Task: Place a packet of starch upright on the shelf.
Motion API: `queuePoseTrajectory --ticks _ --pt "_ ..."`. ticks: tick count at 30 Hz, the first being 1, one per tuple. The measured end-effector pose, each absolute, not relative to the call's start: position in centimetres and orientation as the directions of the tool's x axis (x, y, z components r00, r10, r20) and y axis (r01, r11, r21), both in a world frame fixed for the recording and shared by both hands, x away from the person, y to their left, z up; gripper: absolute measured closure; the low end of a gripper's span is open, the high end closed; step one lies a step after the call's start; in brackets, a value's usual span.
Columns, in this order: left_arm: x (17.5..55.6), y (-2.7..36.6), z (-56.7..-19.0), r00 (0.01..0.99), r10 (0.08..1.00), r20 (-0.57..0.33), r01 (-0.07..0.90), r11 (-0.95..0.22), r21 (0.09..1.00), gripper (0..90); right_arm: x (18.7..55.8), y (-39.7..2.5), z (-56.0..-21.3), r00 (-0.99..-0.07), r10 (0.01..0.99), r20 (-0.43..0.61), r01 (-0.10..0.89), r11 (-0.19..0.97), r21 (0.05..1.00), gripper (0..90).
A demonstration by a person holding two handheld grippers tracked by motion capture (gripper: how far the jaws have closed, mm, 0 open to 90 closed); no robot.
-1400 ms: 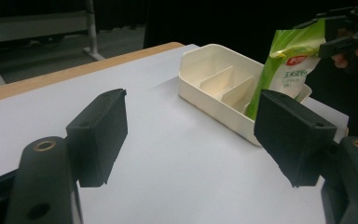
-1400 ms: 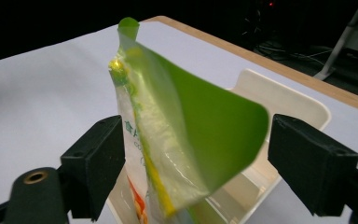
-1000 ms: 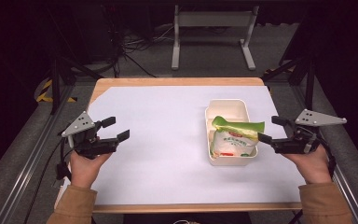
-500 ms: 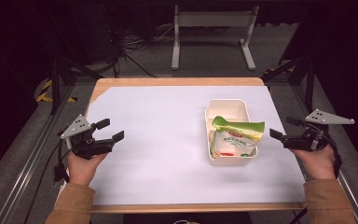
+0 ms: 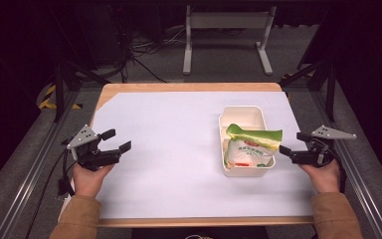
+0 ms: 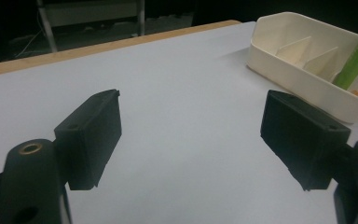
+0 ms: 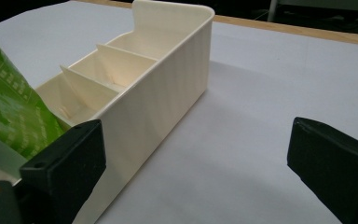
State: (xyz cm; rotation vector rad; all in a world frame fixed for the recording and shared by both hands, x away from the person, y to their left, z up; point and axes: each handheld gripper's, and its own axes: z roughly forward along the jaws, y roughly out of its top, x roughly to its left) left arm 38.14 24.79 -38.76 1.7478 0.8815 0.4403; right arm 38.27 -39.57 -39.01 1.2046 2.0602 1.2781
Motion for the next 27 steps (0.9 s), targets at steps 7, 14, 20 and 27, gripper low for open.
queuePoseTrajectory --ticks 7,14,20,27 --pt "38.3 24.8 -39.4 0.645 0.752 -0.138 0.364 -0.144 0.92 21.5 39.0 -38.7 -40.8 -0.509 0.856 0.091 0.495 0.205 0.844 1.1" --pt "38.5 24.7 -40.0 0.639 0.757 -0.139 0.377 -0.15 0.914 21.5 39.7 -38.6 -42.3 -0.476 0.873 0.108 0.529 0.186 0.828 0.0" --pt "38.7 24.8 -40.7 0.624 0.767 -0.148 0.397 -0.148 0.906 21.4 39.8 -38.7 -43.4 -0.458 0.885 0.088 0.549 0.203 0.811 0.0" --pt "38.7 24.8 -40.8 0.621 0.771 -0.142 0.396 -0.152 0.906 21.4 39.5 -38.7 -43.4 -0.459 0.884 0.088 0.507 0.18 0.843 0.0"
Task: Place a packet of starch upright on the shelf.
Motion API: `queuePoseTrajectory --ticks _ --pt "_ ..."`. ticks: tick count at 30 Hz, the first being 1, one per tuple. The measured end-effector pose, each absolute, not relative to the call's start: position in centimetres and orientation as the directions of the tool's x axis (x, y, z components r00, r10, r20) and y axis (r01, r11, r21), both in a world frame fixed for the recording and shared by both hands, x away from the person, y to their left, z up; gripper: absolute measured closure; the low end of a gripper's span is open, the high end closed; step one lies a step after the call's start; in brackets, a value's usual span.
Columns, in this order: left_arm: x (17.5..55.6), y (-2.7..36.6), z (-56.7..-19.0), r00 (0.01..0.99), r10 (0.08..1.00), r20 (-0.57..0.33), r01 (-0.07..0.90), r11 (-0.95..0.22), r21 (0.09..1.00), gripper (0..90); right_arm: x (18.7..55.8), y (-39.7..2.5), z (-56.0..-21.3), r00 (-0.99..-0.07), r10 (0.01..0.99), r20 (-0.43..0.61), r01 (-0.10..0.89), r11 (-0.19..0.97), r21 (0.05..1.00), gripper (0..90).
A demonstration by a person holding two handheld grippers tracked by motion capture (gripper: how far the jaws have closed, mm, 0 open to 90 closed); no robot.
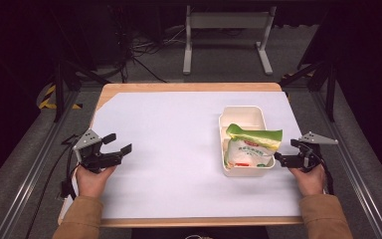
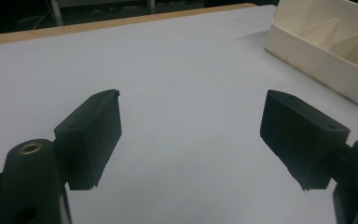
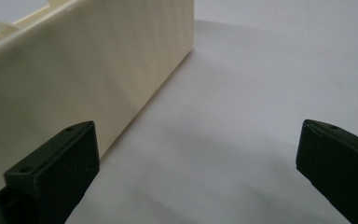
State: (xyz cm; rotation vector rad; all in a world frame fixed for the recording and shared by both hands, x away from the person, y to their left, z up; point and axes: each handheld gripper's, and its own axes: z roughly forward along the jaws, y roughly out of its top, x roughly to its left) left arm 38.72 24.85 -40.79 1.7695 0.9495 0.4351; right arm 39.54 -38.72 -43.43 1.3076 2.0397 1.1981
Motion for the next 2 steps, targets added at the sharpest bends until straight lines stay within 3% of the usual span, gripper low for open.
queuePoseTrajectory --ticks 2 --pt "38.73 24.83 -40.79 0.621 0.771 -0.141 0.396 -0.153 0.906 21.4 39.51 -38.8 -43.44 -0.455 0.885 0.093 0.508 0.173 0.844 0.0"
